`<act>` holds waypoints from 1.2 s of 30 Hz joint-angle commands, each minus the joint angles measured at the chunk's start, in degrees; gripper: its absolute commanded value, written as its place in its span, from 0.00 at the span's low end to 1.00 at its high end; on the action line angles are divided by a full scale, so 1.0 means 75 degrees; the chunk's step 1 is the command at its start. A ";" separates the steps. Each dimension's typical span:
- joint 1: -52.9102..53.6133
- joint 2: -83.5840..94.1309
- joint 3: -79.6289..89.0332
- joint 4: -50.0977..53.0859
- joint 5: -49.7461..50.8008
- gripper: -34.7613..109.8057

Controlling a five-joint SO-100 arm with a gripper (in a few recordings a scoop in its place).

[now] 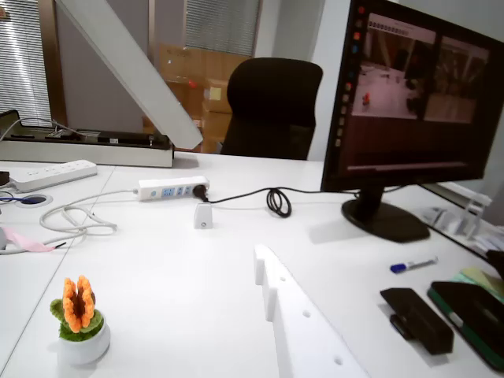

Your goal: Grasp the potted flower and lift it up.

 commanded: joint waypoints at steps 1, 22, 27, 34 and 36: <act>0.0035 0.0094 0.0023 0.0000 -0.0141 0.84; -0.0094 -0.3691 -0.1395 0.0738 -0.1711 0.84; -0.0375 -0.4781 -0.1453 0.0949 -0.1723 0.84; -0.1160 -0.5766 -0.1453 0.1289 -0.1453 0.84; -0.1324 -0.6012 -0.1453 0.1359 -0.1324 0.84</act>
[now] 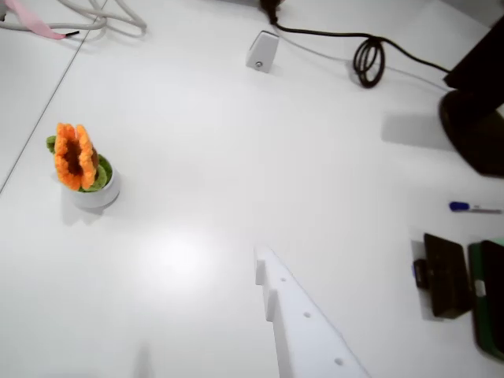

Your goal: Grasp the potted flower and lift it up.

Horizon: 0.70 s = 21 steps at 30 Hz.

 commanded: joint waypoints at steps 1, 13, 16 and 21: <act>-0.0363 -0.0422 -0.0082 0.0199 0.0152 0.84; -0.0832 -0.1969 -0.0082 -0.0398 0.0187 0.84; -0.0973 -0.2391 -0.0082 -0.0598 0.0176 0.84; -0.1219 -0.3023 -0.0082 -0.1113 0.0141 0.84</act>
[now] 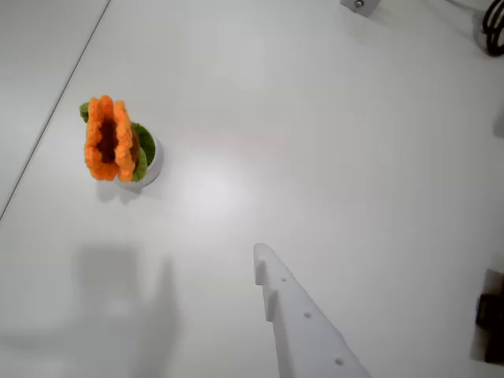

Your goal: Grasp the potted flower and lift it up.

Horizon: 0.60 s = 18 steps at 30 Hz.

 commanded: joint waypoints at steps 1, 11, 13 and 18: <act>-0.0211 -0.0234 -0.0082 -0.0340 -0.0117 0.84; -0.0527 -0.1160 -0.0012 -0.0738 -0.0152 0.84; -0.0539 -0.1383 -0.0012 -0.0855 -0.0141 0.84; -0.0492 -0.1922 0.0199 -0.1254 -0.0129 0.84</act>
